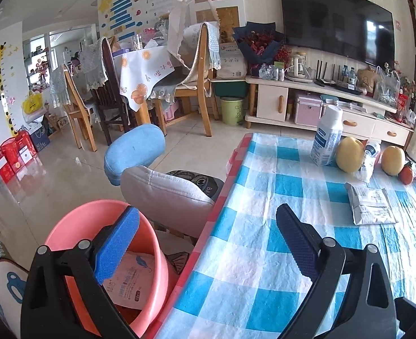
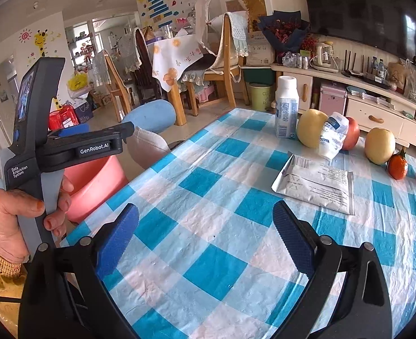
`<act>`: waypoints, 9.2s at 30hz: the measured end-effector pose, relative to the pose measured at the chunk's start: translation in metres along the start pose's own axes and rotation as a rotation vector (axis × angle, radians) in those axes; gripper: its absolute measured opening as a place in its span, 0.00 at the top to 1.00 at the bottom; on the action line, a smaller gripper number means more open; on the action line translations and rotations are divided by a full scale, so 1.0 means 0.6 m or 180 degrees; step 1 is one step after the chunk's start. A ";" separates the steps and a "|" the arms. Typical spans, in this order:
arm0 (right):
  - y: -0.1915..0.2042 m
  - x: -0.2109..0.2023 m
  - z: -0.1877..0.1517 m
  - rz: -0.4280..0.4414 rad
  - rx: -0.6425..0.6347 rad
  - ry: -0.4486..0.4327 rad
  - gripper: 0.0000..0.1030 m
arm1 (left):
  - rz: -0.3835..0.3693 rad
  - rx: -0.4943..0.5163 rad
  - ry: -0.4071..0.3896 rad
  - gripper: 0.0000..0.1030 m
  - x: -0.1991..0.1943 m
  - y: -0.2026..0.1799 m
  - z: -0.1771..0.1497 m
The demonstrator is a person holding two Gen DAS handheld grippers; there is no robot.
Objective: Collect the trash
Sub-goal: 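Bring both tools back over the table, then close left gripper on white plastic bottle lying beside the apples, then lift bottle with left gripper while right gripper moves to second white packet, then close right gripper on second white paper packet, then carry bottle and packet over pink bucket and open both grippers, then bring both tools back over the table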
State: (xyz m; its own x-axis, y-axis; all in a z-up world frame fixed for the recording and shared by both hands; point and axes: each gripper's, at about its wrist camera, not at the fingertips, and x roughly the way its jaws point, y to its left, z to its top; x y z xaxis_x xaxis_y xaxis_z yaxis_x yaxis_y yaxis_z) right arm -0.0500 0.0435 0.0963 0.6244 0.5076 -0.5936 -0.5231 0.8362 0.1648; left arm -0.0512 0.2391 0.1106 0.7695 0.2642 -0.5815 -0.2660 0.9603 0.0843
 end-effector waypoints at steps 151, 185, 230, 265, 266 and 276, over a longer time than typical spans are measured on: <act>-0.118 0.106 -0.070 -0.0473 -0.0395 0.0660 0.48 | -0.1222 -0.0154 0.0734 0.75 0.044 -0.147 -0.096; -0.154 0.120 -0.079 -0.0633 -0.0045 0.0861 0.21 | -0.1300 -0.0279 0.0749 0.75 0.042 -0.117 -0.090; 0.308 0.148 0.091 0.0067 -0.1475 0.0319 0.37 | 0.0044 -0.1789 0.0188 0.75 0.006 0.289 -0.065; 0.299 0.176 0.033 -0.0277 -0.1444 0.0457 0.12 | 0.0343 -0.1431 0.0340 0.12 0.027 0.262 -0.056; 0.289 0.172 0.032 -0.0299 -0.1402 0.0460 0.12 | 0.0339 -0.1404 0.0341 0.12 0.027 0.257 -0.054; 0.209 0.129 0.007 -0.0459 -0.1124 0.0504 0.11 | 0.0254 -0.1097 0.0362 0.11 0.027 0.198 -0.048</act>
State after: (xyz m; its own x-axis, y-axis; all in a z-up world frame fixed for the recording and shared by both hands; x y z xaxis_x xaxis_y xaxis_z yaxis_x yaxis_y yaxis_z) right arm -0.0650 0.1883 0.0742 0.6233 0.3291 -0.7094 -0.6209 0.7597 -0.1931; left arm -0.0870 0.3550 0.0880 0.6741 0.3067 -0.6719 -0.5174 0.8453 -0.1333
